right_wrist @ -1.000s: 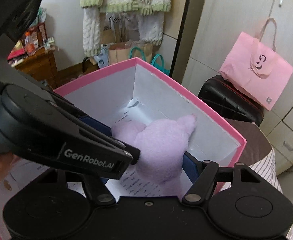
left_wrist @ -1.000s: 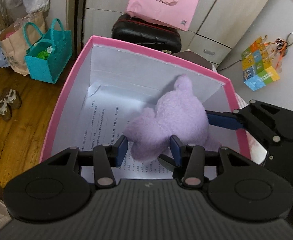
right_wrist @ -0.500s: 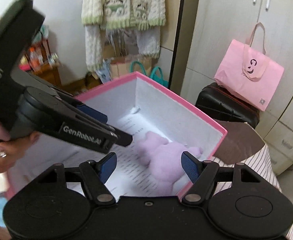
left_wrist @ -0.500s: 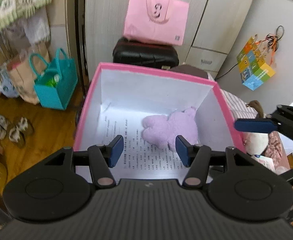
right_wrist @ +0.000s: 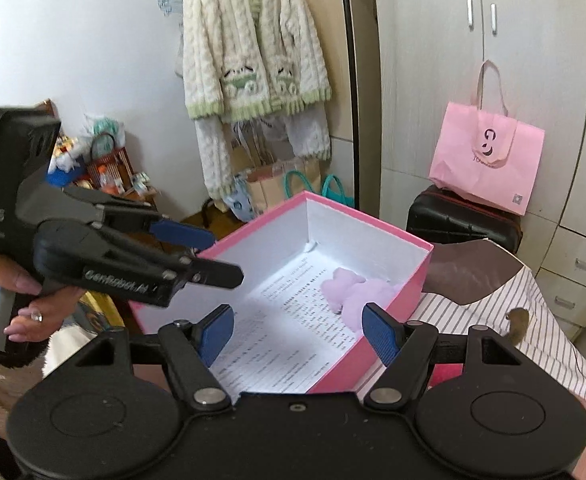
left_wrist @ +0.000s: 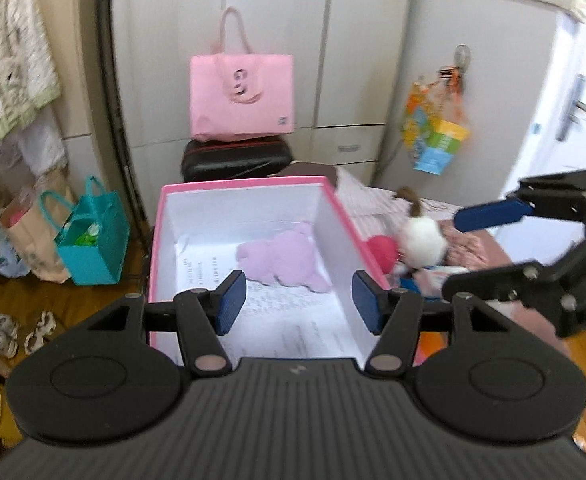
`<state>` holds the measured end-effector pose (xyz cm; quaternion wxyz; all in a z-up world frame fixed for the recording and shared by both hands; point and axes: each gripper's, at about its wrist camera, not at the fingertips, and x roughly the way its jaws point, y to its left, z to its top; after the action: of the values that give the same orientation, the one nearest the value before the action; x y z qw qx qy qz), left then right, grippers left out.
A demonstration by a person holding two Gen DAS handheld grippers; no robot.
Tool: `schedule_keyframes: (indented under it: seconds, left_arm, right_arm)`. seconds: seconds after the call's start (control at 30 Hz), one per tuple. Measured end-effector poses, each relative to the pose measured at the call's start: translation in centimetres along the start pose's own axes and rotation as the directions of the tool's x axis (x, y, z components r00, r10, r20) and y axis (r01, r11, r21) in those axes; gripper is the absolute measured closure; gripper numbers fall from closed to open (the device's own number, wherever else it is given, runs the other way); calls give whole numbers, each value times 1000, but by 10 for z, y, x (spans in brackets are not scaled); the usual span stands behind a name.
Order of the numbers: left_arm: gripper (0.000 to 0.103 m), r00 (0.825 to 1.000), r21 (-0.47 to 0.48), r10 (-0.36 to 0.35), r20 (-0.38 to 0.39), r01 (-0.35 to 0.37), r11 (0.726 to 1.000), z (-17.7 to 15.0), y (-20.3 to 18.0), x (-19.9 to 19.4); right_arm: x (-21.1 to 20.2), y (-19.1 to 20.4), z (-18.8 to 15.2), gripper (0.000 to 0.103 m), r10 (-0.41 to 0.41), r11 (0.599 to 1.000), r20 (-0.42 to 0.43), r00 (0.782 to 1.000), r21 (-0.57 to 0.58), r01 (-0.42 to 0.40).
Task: Organize soft objects
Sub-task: 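Reach the left gripper to the orange sponge while the right gripper reaches the white bath puff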
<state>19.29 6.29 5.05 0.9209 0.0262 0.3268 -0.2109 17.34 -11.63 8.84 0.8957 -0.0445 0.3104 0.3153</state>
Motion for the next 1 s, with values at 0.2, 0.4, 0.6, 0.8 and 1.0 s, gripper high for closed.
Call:
schedule_keyframes:
  seconds: [0.2,0.4,0.6,0.8,1.0]
  left_arm:
    - [45,999,67,-49,20,47,997,-11,-29,-35]
    - [45,993,142,-116,-7,116,983,-23,-65,-46]
    - [45,988,204,-150,-32,153,967,-40,-103,-39]
    - [45,987,267,-152,-54,161,950,-59,-141,-20]
    - [45,992,319,-109,-57,122,940,-79,-175,10]
  right_arm:
    - [-38,5,-15,27,-26,1000,35,999,3,26]
    - [-78,0,-42,27,-96,995,58,994,-5,96]
    - [-112,-9,-72,27,-175,984,61,983,1,176]
    - [-122,-18,-98,27,-206,978,34,978,5,206]
    - [-116,-34,-125,27,-186,982,22,982,32,185]
